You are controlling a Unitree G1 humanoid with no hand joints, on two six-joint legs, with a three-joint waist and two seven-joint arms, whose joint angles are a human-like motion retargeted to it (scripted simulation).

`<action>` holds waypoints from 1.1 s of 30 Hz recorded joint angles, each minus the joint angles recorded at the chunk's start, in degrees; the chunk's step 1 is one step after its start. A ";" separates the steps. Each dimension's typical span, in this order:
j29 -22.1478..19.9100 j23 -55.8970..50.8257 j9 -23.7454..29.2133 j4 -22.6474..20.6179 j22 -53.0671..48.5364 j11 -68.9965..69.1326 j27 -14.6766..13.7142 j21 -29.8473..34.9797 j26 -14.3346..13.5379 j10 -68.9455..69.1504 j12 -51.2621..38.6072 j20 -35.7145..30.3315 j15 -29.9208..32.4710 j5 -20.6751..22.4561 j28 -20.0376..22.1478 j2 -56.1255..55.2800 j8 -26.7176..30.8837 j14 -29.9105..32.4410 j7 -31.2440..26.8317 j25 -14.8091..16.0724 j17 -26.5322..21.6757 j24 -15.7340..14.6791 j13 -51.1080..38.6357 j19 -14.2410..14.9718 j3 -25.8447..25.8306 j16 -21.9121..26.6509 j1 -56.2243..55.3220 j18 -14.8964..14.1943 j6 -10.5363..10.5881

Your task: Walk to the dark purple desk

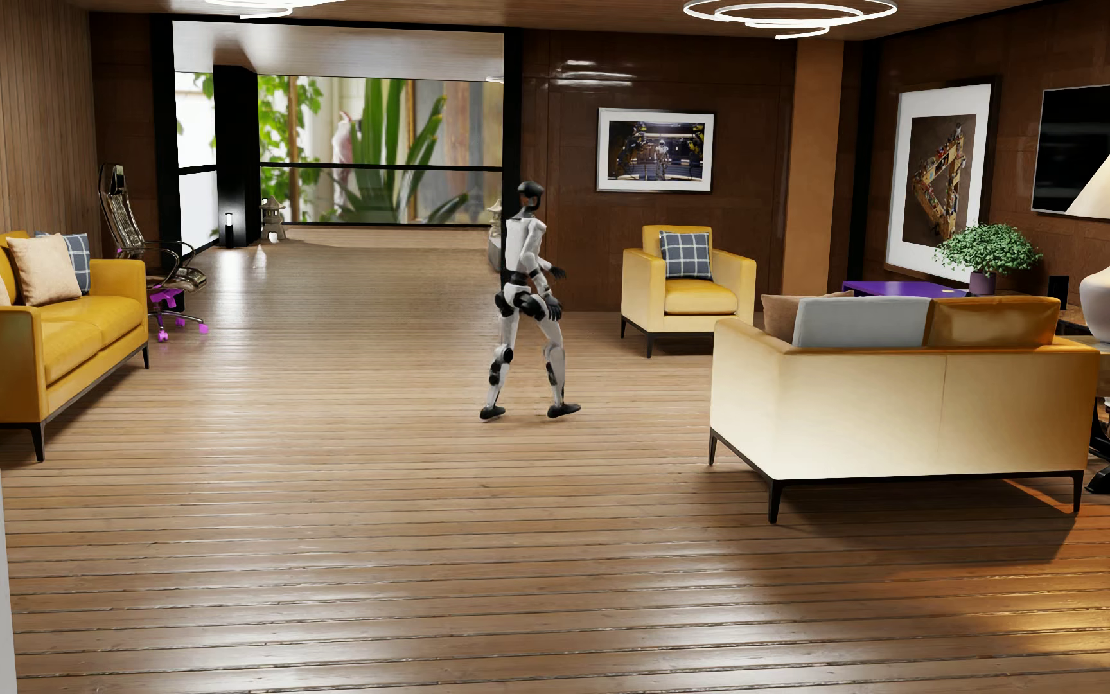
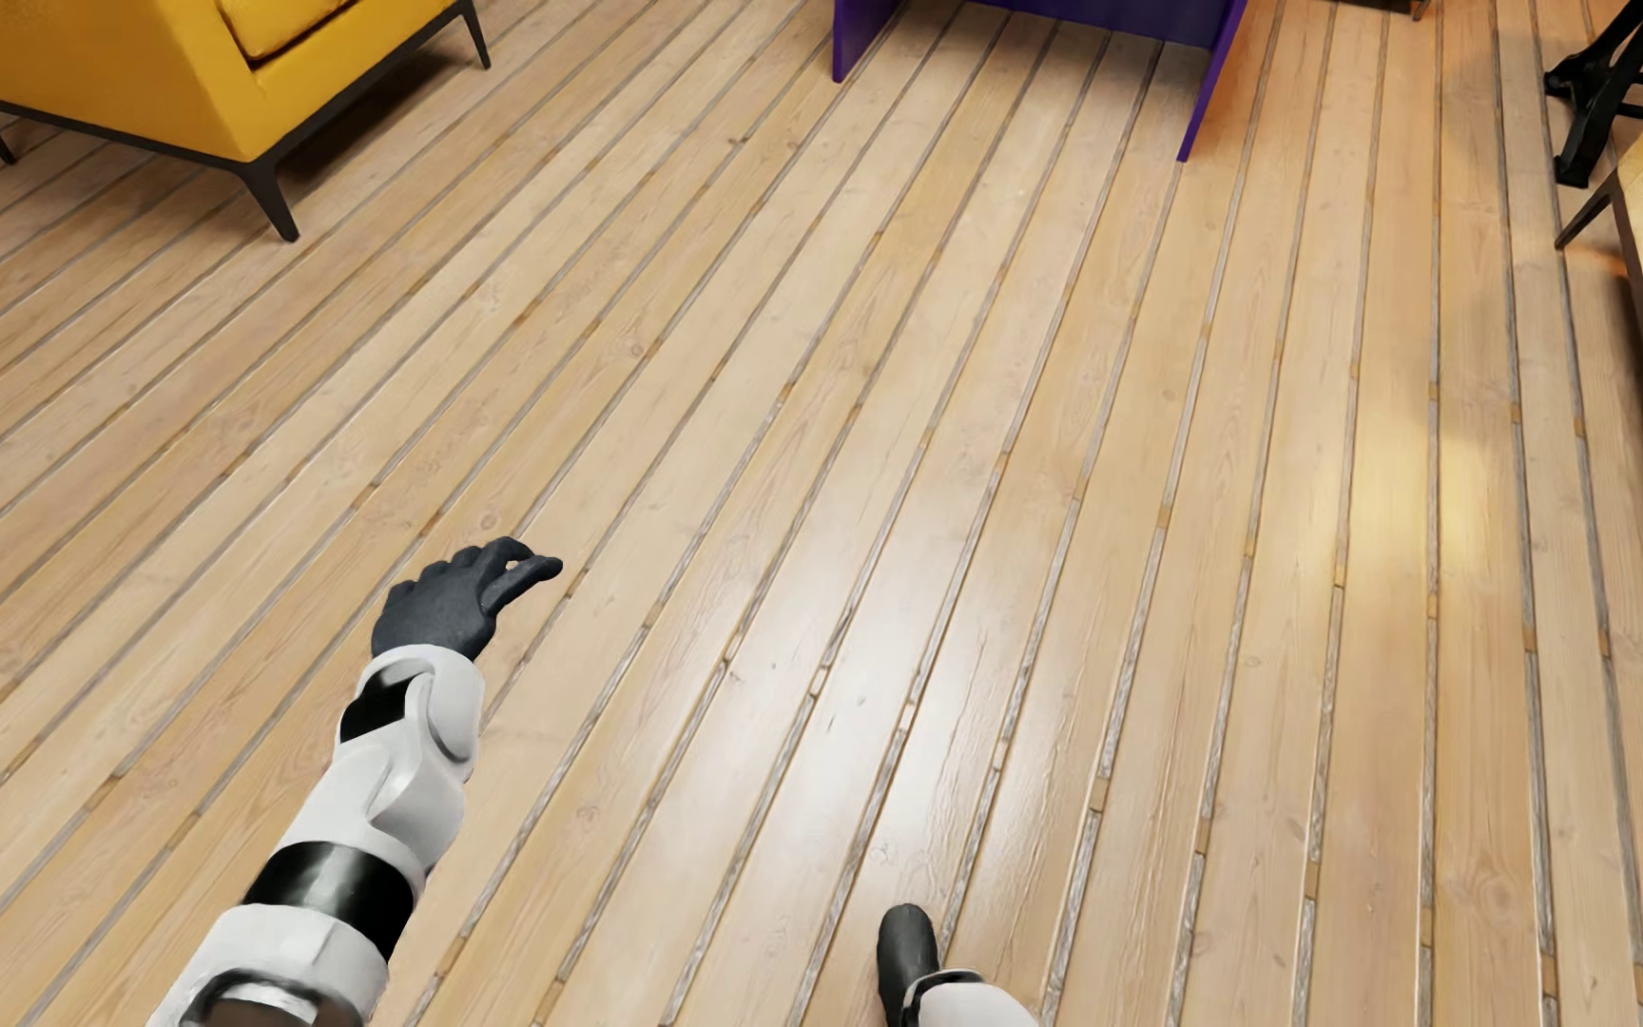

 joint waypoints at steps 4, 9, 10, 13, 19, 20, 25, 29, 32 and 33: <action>2.97 1.84 -0.73 4.08 -5.11 -7.12 1.84 -3.08 2.44 2.27 -3.34 -2.74 4.68 1.17 -0.25 6.42 -7.54 -0.22 -0.24 -2.91 8.95 0.45 4.27 -9.04 -1.83 -2.59 8.84 -7.95 0.94; 13.89 5.15 1.27 14.99 0.52 0.39 -0.44 0.35 5.00 43.21 8.96 -7.97 -8.63 9.31 -9.87 15.09 -6.78 24.51 -14.74 -11.91 17.35 0.07 1.30 -11.65 -0.50 -7.29 -5.79 -6.65 4.27; 13.42 4.07 1.76 15.12 4.75 -0.07 -1.88 0.24 7.14 50.77 10.14 -9.21 -10.09 10.53 -12.48 17.45 -6.41 22.40 -18.29 -12.26 18.50 0.46 0.46 -11.75 0.17 -8.49 -11.20 -6.08 4.97; 10.00 3.57 2.51 12.17 16.88 0.17 -0.92 3.82 13.58 58.09 17.87 -6.70 -14.54 12.06 -9.10 22.18 -2.79 20.69 -22.06 -16.95 17.00 -3.42 -6.08 -10.72 2.48 -12.92 -26.01 -6.07 6.23; 8.92 1.25 0.75 6.97 17.99 -0.34 -7.67 12.60 12.13 3.11 40.79 -1.73 -23.69 13.36 -11.51 30.36 4.16 21.68 -14.40 -19.21 10.60 -9.33 -14.23 -9.29 7.11 -12.68 -31.53 -4.48 6.89; 8.46 0.43 0.16 5.81 17.22 -0.92 -7.83 12.96 12.55 -6.49 43.86 0.56 -24.68 12.91 -9.42 32.38 4.78 25.01 -13.16 -18.41 9.73 -10.48 -14.50 -9.01 7.52 -13.70 -28.94 -5.71 6.84; 2.83 1.11 0.49 1.08 21.32 33.92 -2.73 6.70 15.09 5.73 41.80 -3.66 -6.31 6.98 -14.37 24.77 5.25 18.85 -10.12 -12.53 10.35 -5.09 -11.72 2.70 8.69 -16.25 -23.49 6.03 3.89; 16.18 5.87 1.31 -2.00 15.18 58.21 -1.37 13.93 10.68 7.48 32.51 1.83 -0.91 -1.66 -4.78 8.42 5.21 10.47 -7.77 -19.03 6.68 -6.21 -10.88 -1.42 8.45 -16.78 -13.83 5.44 0.72; 12.97 6.14 1.22 -4.86 13.76 45.83 1.00 8.49 10.22 7.49 21.51 2.18 -5.87 -8.95 1.21 2.22 -2.15 6.07 -11.42 -15.83 9.02 -6.11 -8.01 -4.07 5.79 -17.65 -8.85 4.16 -1.18; 12.42 6.29 1.03 -5.68 12.56 37.27 0.99 7.56 9.14 7.44 17.78 0.17 -7.03 -10.06 -0.07 1.36 -4.80 4.62 -12.78 -15.46 8.96 -5.14 -7.29 -4.50 4.94 -17.20 -7.71 3.78 -1.56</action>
